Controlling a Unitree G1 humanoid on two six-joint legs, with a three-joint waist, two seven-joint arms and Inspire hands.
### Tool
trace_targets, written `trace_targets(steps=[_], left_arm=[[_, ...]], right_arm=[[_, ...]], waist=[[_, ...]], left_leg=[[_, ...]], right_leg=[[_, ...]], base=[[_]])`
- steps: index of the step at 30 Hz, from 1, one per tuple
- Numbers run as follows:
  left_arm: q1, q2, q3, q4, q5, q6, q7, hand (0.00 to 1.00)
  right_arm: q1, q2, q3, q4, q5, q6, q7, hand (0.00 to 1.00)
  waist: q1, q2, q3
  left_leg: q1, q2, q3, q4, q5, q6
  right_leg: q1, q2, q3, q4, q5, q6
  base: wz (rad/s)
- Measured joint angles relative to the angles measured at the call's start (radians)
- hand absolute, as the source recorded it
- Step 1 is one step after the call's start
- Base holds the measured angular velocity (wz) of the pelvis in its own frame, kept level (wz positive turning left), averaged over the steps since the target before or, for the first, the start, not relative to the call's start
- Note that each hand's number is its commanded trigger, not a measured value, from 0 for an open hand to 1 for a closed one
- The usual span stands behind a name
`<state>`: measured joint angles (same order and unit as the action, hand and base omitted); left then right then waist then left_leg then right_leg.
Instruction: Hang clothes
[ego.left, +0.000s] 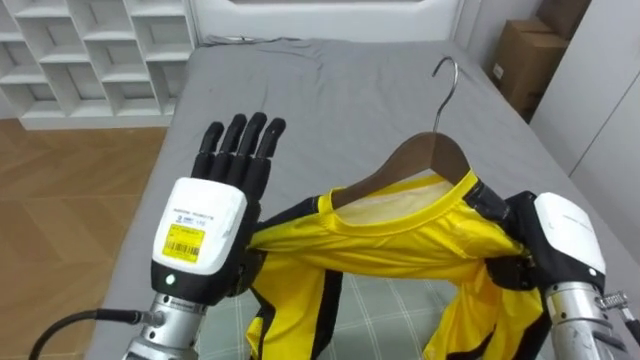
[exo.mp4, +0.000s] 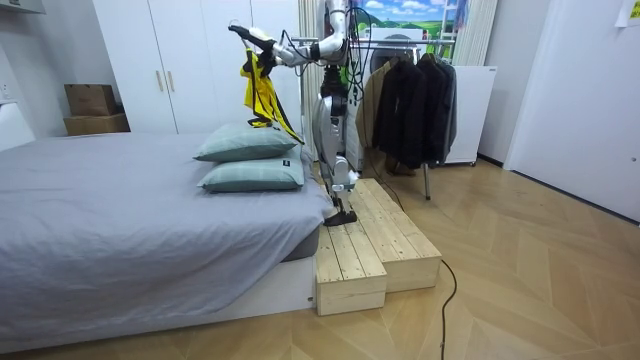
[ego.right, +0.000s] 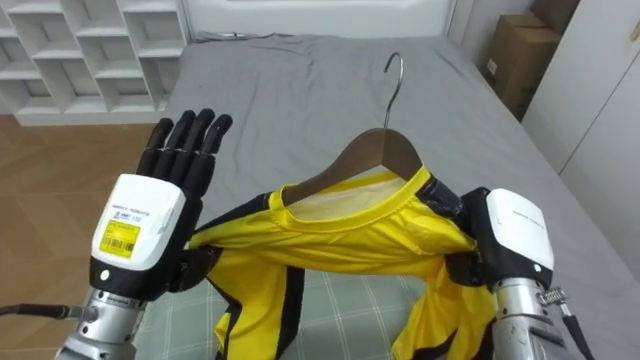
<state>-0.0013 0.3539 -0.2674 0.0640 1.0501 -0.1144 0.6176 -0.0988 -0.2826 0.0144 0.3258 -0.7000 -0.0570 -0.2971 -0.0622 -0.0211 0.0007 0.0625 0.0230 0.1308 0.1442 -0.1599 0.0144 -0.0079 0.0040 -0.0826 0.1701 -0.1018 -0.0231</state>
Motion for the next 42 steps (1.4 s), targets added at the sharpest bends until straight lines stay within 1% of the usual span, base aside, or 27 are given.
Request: trace_targets(steps=[3,6,8,10,12,15,17,18,19,20,22,23,25,26,28,30,34,37,40,42], left_arm=[[0.011,-0.012,0.007,0.002,-0.01,0.001,-0.001,0.0],[0.017,-0.015,0.012,0.004,-0.038,0.008,-0.006,0.0],[0.026,-0.026,0.016,0.003,-0.038,0.014,-0.021,0.0],[0.039,-0.058,0.019,0.01,-0.038,0.024,-0.044,0.0],[0.047,-0.08,0.022,0.016,-0.041,0.028,-0.06,0.0],[0.073,-0.096,0.027,0.015,-0.092,0.028,-0.088,0.0],[0.083,-0.106,0.026,0.016,-0.146,0.03,-0.113,0.0],[0.089,-0.112,0.019,0.017,-0.192,0.036,-0.128,0.0],[0.091,-0.113,0.005,0.022,-0.238,0.043,-0.142,0.0],[0.092,-0.112,0.0,0.028,-0.259,0.045,-0.151,0.0],[0.096,-0.115,-0.02,0.052,-0.359,0.061,-0.206,0.0],[0.097,-0.116,-0.023,0.059,-0.383,0.069,-0.225,0.0],[0.109,-0.124,-0.026,0.067,-0.451,0.091,-0.294,0.0],[0.112,-0.124,-0.03,0.068,-0.464,0.095,-0.311,0.0],[0.123,-0.128,-0.045,0.069,-0.473,0.11,-0.376,0.0],[0.129,-0.134,-0.065,0.07,-0.472,0.113,-0.418,0.0],[0.131,-0.138,-0.107,0.084,-0.469,0.125,-0.51,0.0],[0.131,-0.145,-0.11,0.084,-0.469,0.139,-0.545,0.0],[0.131,-0.144,-0.099,0.084,-0.469,0.142,-0.559,0.0],[0.131,-0.145,-0.086,0.084,-0.469,0.142,-0.563,0.0]], right_arm=[[0.003,0.0,0.0,0.003,0.003,0.0,0.0,1.0],[0.003,0.0,0.0,0.002,0.037,0.002,0.0,1.0],[0.006,0.0,0.0,0.002,0.054,0.004,0.0,1.0],[0.017,0.003,0.0,0.002,0.062,0.005,0.0,1.0],[0.026,0.006,0.0,0.002,0.062,0.005,0.0,1.0],[0.031,0.008,-0.004,0.002,0.061,0.005,0.001,1.0],[0.031,0.008,-0.009,0.003,0.062,0.009,0.001,1.0],[0.031,0.009,-0.008,0.002,0.069,0.015,0.003,1.0],[0.031,0.009,-0.008,0.002,0.073,0.021,0.004,1.0],[0.031,0.01,-0.008,0.002,0.073,0.025,0.004,1.0],[0.031,0.021,-0.008,0.002,0.073,0.035,0.003,1.0],[0.031,0.026,-0.008,0.002,0.072,0.037,0.003,1.0],[0.033,0.03,-0.007,0.002,0.071,0.04,0.003,1.0],[0.033,0.03,-0.007,0.002,0.071,0.042,0.003,1.0],[0.033,0.031,-0.006,0.002,0.07,0.046,0.003,1.0],[0.032,0.033,-0.004,0.002,0.074,0.046,0.003,1.0],[0.019,0.056,-0.004,0.001,0.088,0.047,0.003,1.0],[0.013,0.067,-0.005,-0.001,0.088,0.048,-0.011,1.0],[0.013,0.067,-0.007,-0.012,0.09,0.048,-0.033,1.0],[0.013,0.067,-0.007,-0.026,0.09,0.047,-0.041,1.0]], waist=[[-0.006,0.008,0.0008],[-0.012,0.011,-0.0005],[-0.012,0.013,-0.0017],[-0.016,0.013,-0.0019],[-0.016,0.012,-0.0018],[-0.021,0.008,-0.0013],[-0.022,0.002,-0.0009],[-0.021,-0.005,-0.0016],[-0.022,-0.012,-0.0011],[-0.023,-0.016,-0.0013],[-0.02,-0.027,-0.0014],[-0.02,-0.028,-0.0013],[-0.019,-0.028,-0.0014],[-0.018,-0.028,-0.0014],[-0.015,-0.028,-0.0014],[-0.015,-0.028,-0.0013],[-0.024,-0.029,-0.0005],[-0.025,-0.029,-0.0004],[-0.017,-0.028,0.0005],[-0.016,-0.026,0.0026]], left_leg=[[0.003,0.0,0.002,0.0,-0.001,-0.001],[0.003,0.0,0.001,-0.001,-0.001,-0.001],[0.007,0.0,0.001,-0.005,-0.001,-0.001],[0.016,0.0,0.001,-0.009,-0.001,-0.001],[0.018,0.0,0.001,-0.009,-0.001,-0.001],[0.014,-0.001,0.001,-0.01,-0.001,-0.001],[0.011,-0.001,0.001,-0.01,-0.001,-0.001],[0.011,-0.001,0.0,-0.01,-0.001,-0.001],[0.011,-0.001,-0.001,-0.01,-0.001,-0.001],[0.012,-0.001,-0.001,-0.01,-0.001,-0.001],[0.01,-0.001,0.0,-0.01,-0.001,-0.001],[0.009,-0.001,0.0,-0.01,-0.001,-0.001],[0.003,-0.003,0.0,-0.01,-0.001,-0.001],[0.003,-0.003,0.0,-0.011,-0.001,-0.001],[0.002,-0.003,-0.001,-0.011,-0.001,-0.001],[0.001,-0.003,-0.002,-0.011,-0.001,-0.001],[-0.002,-0.003,-0.009,-0.011,-0.001,-0.001],[-0.008,-0.004,-0.017,-0.01,-0.001,-0.002],[-0.009,-0.003,-0.021,-0.01,-0.001,-0.002],[-0.009,-0.003,-0.022,-0.01,-0.001,-0.002]], right_leg=[[0.003,-0.001,-0.001,0.001,0.0,0.0],[0.004,0.0,0.0,0.001,0.0,0.0],[0.006,0.001,0.002,0.001,0.0,0.0],[0.015,0.001,0.001,0.0,0.0,0.0],[0.017,0.001,0.001,-0.001,-0.001,0.0],[0.011,-0.001,0.001,0.0,-0.004,0.0],[0.007,-0.001,0.0,0.0,-0.004,0.0],[0.006,-0.001,0.0,0.0,-0.005,0.0],[0.007,-0.001,-0.001,0.0,-0.005,0.0],[0.008,-0.001,-0.001,-0.001,-0.005,0.0],[0.009,-0.001,-0.001,-0.003,-0.006,0.0],[0.007,-0.001,-0.001,-0.003,-0.006,0.0],[0.001,-0.002,0.0,-0.003,-0.006,0.001],[0.001,-0.002,0.0,-0.002,-0.006,0.001],[0.001,-0.003,-0.001,-0.002,-0.007,0.002],[0.0,-0.003,-0.003,-0.003,-0.008,0.002],[0.0,-0.004,-0.011,-0.002,-0.012,0.002],[-0.002,-0.004,-0.017,-0.002,-0.015,0.002],[-0.002,-0.004,-0.02,-0.002,-0.015,0.001],[-0.002,-0.005,-0.021,-0.003,-0.015,0.001]], base=[[0.01],[0.01],[0.0],[0.0],[0.0],[0.0],[0.0],[0.0],[0.0],[0.0],[0.0],[0.0],[0.0],[0.0],[0.0],[0.02],[0.04],[0.08],[0.03],[0.0]])
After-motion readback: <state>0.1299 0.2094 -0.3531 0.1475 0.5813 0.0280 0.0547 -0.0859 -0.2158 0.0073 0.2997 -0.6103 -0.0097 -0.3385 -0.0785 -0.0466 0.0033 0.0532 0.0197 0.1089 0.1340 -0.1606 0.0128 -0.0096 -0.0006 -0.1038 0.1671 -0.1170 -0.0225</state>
